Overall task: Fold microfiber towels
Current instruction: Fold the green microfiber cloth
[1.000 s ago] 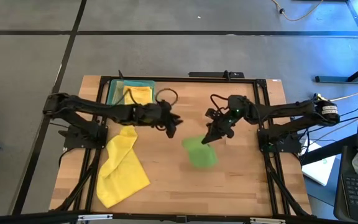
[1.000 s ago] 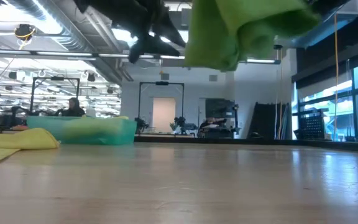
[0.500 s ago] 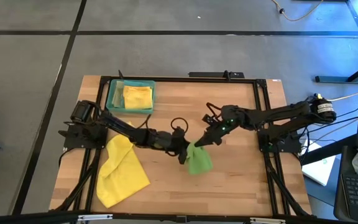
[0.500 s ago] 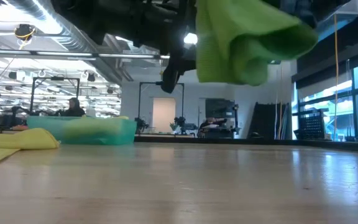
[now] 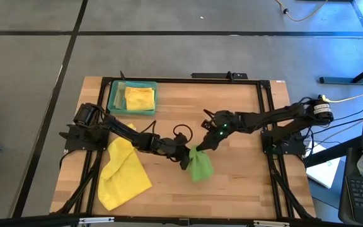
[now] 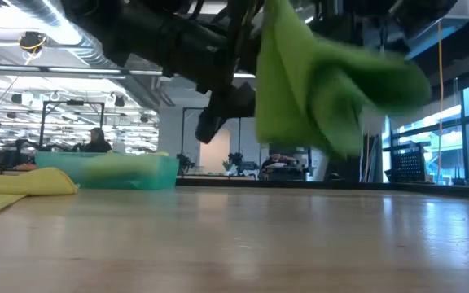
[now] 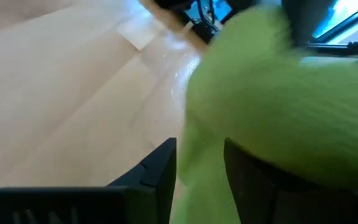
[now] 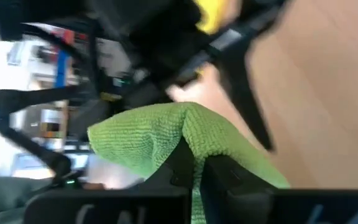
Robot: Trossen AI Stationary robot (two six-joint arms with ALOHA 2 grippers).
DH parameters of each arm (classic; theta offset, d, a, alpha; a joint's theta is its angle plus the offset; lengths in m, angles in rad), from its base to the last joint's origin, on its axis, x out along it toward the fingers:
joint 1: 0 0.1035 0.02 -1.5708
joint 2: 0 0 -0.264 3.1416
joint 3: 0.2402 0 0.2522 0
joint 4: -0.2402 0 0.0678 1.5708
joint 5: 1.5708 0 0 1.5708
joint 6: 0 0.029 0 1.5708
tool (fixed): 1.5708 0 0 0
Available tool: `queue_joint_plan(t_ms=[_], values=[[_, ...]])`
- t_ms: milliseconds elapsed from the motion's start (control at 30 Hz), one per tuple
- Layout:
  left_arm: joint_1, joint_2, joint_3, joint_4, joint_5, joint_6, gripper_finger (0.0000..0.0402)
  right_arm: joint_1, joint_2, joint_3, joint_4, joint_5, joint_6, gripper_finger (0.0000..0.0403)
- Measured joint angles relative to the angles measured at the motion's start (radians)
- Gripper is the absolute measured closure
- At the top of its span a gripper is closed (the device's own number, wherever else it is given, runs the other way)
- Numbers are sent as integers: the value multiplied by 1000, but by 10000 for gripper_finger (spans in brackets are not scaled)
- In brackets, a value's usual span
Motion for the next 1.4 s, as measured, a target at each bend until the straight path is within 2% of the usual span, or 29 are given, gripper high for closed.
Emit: queue_joint_plan(t_ms=[267, 600, 833, 967, 1100, 1300, 1400], values=[[-52, 71, 1, -23, 3, -128, 275, 2, 131, 0, -38, 25, -41, 387], [-147, 128, 1, -27, 40, -288, 275, 1, 258, -1, -24, 100, 21, 386], [-178, 128, 1, -34, 167, -327, 275, 1, 286, -1, -37, 164, 24, 386], [-194, 128, 1, -34, 195, -364, 275, -7, 286, -1, -39, 172, -36, 379], [-205, 128, 1, -33, 195, -396, 275, -30, 286, -1, -19, 100, -100, 331], [-205, 128, 1, -24, 205, -436, 276, -81, 280, -1, -17, -4, -131, 207], [-205, 128, 1, -11, 212, -450, 276, -119, 259, -1, -20, -62, -134, 158]])
